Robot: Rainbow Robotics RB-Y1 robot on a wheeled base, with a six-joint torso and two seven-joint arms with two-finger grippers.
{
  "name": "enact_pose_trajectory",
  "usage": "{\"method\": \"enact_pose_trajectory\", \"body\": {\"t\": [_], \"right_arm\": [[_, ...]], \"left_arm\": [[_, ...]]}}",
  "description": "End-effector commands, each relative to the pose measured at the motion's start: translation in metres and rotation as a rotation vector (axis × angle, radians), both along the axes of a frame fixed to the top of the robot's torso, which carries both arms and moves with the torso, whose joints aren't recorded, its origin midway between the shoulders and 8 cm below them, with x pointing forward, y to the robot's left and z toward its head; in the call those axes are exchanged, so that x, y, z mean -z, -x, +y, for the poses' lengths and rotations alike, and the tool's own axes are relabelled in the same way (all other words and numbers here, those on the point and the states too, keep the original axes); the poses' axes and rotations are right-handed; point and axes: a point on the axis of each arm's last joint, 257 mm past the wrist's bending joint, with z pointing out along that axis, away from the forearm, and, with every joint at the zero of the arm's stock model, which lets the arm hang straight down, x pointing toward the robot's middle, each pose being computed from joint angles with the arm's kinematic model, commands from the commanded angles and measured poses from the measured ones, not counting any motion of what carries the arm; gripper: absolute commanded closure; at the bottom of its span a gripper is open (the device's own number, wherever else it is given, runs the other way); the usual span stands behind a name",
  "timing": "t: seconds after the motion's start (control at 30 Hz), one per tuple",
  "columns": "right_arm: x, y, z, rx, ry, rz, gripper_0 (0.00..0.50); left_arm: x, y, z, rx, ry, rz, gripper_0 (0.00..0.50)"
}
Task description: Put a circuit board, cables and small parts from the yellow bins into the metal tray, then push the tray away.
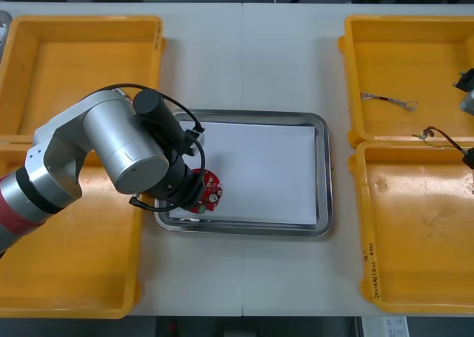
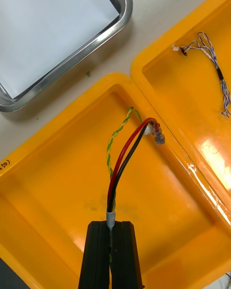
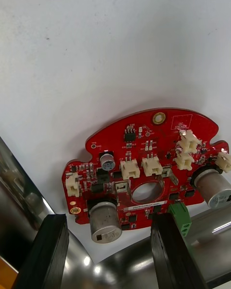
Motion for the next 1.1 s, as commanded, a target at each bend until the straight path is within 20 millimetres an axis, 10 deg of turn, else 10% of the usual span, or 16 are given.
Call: {"method": "enact_pose_trajectory", "body": {"t": [0.03,0.57,1.1], "right_arm": [[-0.013,0.0,0.008,-0.087,0.069,-0.011,0.5],[-0.018,-0.006,0.071,-0.309,0.151,0.0,0.5],[0.008,-0.017,0.184,-0.596,0.259,-0.034,0.5]], "left_arm": [[-0.034,-0.008,-0.017,-0.049,0.042,-0.036,0.0],[-0.125,-0.025,0.027,-0.184,0.024,-0.083,0.0],[-0.177,-0.037,0.108,-0.333,0.05,-0.094,0.0]]}}
